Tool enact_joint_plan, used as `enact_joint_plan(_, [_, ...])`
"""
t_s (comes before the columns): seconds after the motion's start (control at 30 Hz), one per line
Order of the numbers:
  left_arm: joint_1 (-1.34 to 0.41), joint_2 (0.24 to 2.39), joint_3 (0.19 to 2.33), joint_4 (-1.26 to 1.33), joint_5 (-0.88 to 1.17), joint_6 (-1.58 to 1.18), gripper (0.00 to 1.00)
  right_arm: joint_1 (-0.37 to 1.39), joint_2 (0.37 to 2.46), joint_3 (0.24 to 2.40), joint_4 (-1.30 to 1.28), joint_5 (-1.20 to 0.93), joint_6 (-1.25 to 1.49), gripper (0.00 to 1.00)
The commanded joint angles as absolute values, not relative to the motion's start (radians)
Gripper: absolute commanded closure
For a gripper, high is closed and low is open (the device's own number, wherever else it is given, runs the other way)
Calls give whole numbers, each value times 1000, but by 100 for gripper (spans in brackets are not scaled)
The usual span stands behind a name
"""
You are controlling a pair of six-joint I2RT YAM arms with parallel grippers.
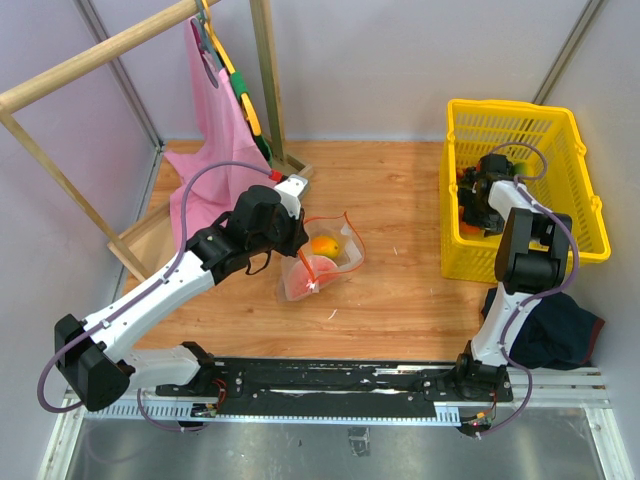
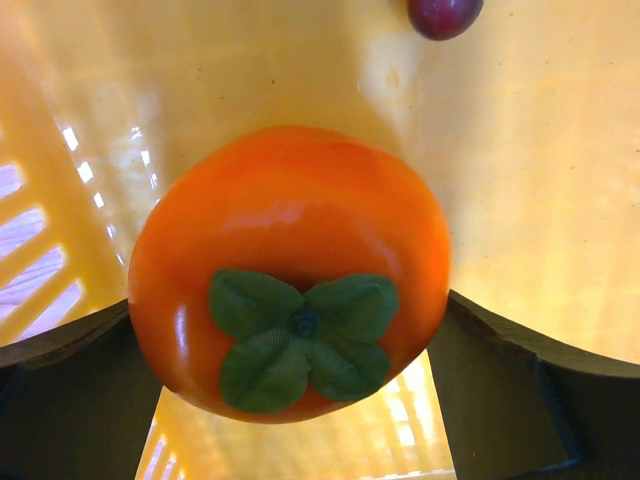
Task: Place the food in the zip-top bag and seal the zipper
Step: Pick up the fake fruit from the bin.
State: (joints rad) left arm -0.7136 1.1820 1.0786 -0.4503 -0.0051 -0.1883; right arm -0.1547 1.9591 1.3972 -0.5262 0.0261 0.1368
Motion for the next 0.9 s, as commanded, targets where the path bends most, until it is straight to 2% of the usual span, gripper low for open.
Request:
enact_joint_plan(0.0, [-700,1179,1069,-425,3,-192,100,-135,1975,1422,-518,80,109,1])
enact_joint_plan(0.33, [-700,1178,1066,-426,6,-192,100,-133,1957,1406,-500,78,103,14])
enact_joint_plan(0.43, [-699,1180,1067,-425,10,-190,100,-129,1918,1398,-498,82,99,24])
enact_joint_plan(0.53, [-700,1180,1067,-426,12,-192,100,-124,1878,1389,-496,95,98,41])
enact_joint_plan(0.87, [-699,1183,1068,-427,17,-191,100,-113,1763,1372,-510,100,109,44])
